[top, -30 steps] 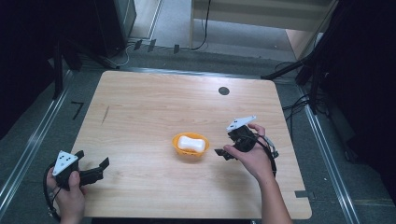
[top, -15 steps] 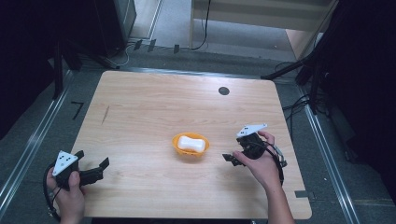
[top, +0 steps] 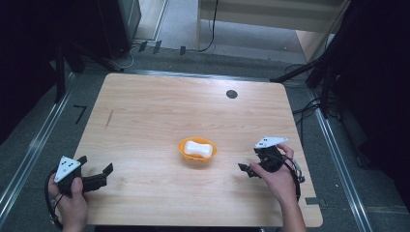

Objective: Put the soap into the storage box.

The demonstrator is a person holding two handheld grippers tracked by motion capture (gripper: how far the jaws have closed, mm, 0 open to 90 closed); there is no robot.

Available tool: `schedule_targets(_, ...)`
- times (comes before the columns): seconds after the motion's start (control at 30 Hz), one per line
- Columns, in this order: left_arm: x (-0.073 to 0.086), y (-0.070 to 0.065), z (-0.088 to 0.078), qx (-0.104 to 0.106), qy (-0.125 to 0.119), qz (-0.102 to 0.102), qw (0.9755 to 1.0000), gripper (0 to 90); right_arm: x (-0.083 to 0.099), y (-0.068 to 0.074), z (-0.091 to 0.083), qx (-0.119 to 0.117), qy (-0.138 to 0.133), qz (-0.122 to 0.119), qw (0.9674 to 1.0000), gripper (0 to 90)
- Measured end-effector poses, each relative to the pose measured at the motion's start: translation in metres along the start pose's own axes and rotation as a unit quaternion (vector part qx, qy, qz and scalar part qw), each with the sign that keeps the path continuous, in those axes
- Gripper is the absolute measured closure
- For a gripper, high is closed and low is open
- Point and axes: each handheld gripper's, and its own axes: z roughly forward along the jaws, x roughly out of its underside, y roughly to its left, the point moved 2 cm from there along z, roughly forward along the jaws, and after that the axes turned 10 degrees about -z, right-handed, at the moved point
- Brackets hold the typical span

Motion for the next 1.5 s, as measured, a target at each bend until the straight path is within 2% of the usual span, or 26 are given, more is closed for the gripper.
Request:
schedule_targets(0.17, 0.0, 0.0, 0.0, 0.0, 0.0, 0.0, 1.0, 0.0, 0.012, 0.0, -0.001, 0.007, -0.003, 0.013, 0.9999, 10.3)
schedule_targets(0.23, 0.0, 0.0, 0.0, 0.0, -0.001, 0.0, 1.0, 0.0, 0.016, 0.0, -0.002, 0.013, -0.01, 0.011, 0.9998, 10.3)
schedule_targets(0.73, 0.0, -0.001, 0.0, -0.001, 0.001, 0.001, 1.0, 0.0, 0.044, -0.003, -0.016, 0.042, -0.056, 0.048, 0.9964, 11.7)
schedule_targets(0.93, 0.0, -0.001, 0.0, -0.001, 0.001, 0.001, 1.0, 0.0, 0.061, -0.005, -0.024, 0.058, -0.064, 0.069, 0.9939, 11.7)
schedule_targets(1.13, 0.0, 0.0, 0.0, -0.001, 0.0, 0.0, 1.0, 0.0, 0.078, -0.007, -0.035, 0.084, -0.072, 0.083, 0.9903, 11.7)
schedule_targets(1.4, 0.0, -0.001, 0.0, -0.003, 0.001, 0.002, 1.0, 0.0, 0.103, -0.008, -0.052, 0.111, -0.087, 0.103, 0.9846, 11.6)
schedule_targets(1.5, 0.0, -0.001, 0.0, -0.003, 0.001, 0.004, 1.0, 0.0, 0.113, -0.009, -0.058, 0.12, -0.098, 0.115, 0.9812, 11.5)
